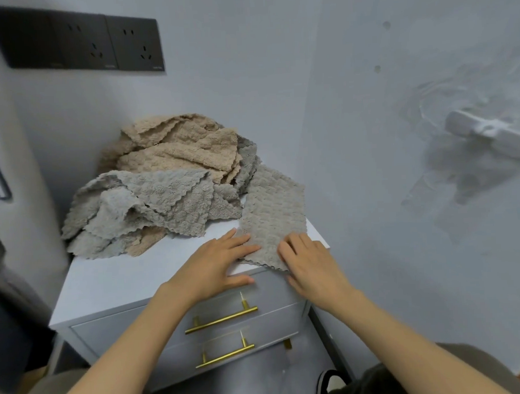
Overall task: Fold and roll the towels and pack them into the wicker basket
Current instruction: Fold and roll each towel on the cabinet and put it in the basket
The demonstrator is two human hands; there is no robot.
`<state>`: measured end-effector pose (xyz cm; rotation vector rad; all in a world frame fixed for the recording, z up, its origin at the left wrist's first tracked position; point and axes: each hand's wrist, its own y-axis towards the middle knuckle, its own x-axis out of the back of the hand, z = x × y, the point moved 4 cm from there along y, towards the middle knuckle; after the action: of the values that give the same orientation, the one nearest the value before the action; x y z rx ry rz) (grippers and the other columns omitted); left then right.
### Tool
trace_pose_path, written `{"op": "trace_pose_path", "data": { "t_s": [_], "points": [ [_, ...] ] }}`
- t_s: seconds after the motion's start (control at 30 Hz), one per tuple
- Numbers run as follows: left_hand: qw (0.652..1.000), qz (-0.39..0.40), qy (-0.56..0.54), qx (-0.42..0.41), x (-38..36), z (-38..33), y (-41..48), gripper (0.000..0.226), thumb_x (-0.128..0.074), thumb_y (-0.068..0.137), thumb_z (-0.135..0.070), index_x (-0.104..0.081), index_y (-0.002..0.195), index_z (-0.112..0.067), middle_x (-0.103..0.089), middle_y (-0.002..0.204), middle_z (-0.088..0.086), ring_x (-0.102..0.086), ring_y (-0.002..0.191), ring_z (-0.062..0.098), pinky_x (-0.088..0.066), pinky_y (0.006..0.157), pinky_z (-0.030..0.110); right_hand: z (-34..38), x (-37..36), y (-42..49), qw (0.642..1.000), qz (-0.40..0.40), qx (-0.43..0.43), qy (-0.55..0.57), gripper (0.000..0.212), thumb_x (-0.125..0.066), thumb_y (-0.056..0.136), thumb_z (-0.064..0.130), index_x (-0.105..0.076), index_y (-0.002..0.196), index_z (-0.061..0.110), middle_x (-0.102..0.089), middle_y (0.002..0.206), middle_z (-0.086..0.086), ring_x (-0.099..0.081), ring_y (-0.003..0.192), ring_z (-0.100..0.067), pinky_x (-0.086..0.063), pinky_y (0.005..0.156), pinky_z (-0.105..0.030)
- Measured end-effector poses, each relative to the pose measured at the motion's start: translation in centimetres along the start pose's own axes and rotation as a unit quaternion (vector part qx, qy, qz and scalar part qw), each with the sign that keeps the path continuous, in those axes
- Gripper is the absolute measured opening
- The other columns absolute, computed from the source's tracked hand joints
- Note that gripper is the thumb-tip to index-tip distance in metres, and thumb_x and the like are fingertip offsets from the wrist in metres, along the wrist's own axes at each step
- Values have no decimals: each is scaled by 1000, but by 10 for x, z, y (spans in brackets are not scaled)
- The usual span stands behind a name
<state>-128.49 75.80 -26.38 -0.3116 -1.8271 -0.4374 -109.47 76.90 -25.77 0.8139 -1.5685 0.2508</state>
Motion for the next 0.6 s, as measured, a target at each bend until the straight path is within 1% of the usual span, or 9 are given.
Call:
{"op": "trace_pose_path", "data": {
  "t_s": [0.07,0.13,0.2,0.27,0.3,0.37,0.43,0.5,0.6],
  "points": [
    [1000,-17,5,0,-1,1,0,67,-43,80,-69,-35,142,-44,-29,154,-12,-17,146,15,-26,114,36,-1,2,-1,999,-40,8,17,39,-71,61,7,-48,93,14,-52,91,-5,-50,78,-25,-36,56,-31],
    [999,-28,22,6,-2,2,0,66,-39,80,-71,-37,141,-44,-34,151,-12,-23,144,16,-30,111,36,-4,8,-2,997,-55,21,48,28,-65,65,3,-51,87,13,-54,86,-4,-51,72,-25,-31,53,-28],
    [998,-44,32,11,-3,2,1,72,-27,79,-79,-42,139,-42,-41,147,-11,-33,139,16,-33,108,36,-13,15,-4,992,-40,2,118,17,-55,76,4,-52,91,13,-56,86,-5,-53,73,-27,-32,56,-29],
    [997,-69,42,10,0,-2,1,77,-17,79,-82,-47,136,-39,-49,138,-10,-44,129,15,-36,102,34,-29,14,-6,975,-21,-59,212,13,-48,90,12,-52,101,18,-61,88,-5,-55,80,-26,-40,63,-35],
    [996,-78,51,13,0,-3,2,76,-17,80,-80,-48,135,-38,-52,134,-11,-47,125,14,-36,100,32,-38,14,-8,964,-20,-87,249,12,-49,93,17,-53,104,22,-62,89,-4,-56,81,-24,-43,67,-36],
    [993,-94,64,18,2,-5,4,69,-21,83,-74,-51,133,-37,-56,128,-12,-50,120,13,-36,98,32,-51,15,-9,947,-23,-122,297,14,-53,95,23,-59,106,27,-63,89,-2,-56,84,-16,-46,74,-32],
    [992,-107,65,19,2,-8,8,56,-29,89,-66,-56,128,-36,-59,121,-12,-53,116,14,-36,96,32,-59,17,-10,932,-6,-135,335,15,-56,94,21,-67,104,25,-63,84,5,-54,80,-3,-42,74,-20],
    [992,-118,36,27,3,-10,13,48,-34,91,-62,-63,117,-34,-63,111,-11,-56,106,15,-39,89,30,-65,18,-10,918,9,-154,365,12,-59,93,17,-70,97,21,-61,75,13,-54,72,4,-38,67,-12],
    [987,-118,-82,77,1,-9,20,59,-27,83,-71,-70,92,-31,-63,95,-11,-57,89,12,-46,79,36,-73,14,-10,895,15,-199,399,11,-60,92,18,-65,85,24,-62,72,13,-54,67,2,-37,65,-16]
  ]
}}
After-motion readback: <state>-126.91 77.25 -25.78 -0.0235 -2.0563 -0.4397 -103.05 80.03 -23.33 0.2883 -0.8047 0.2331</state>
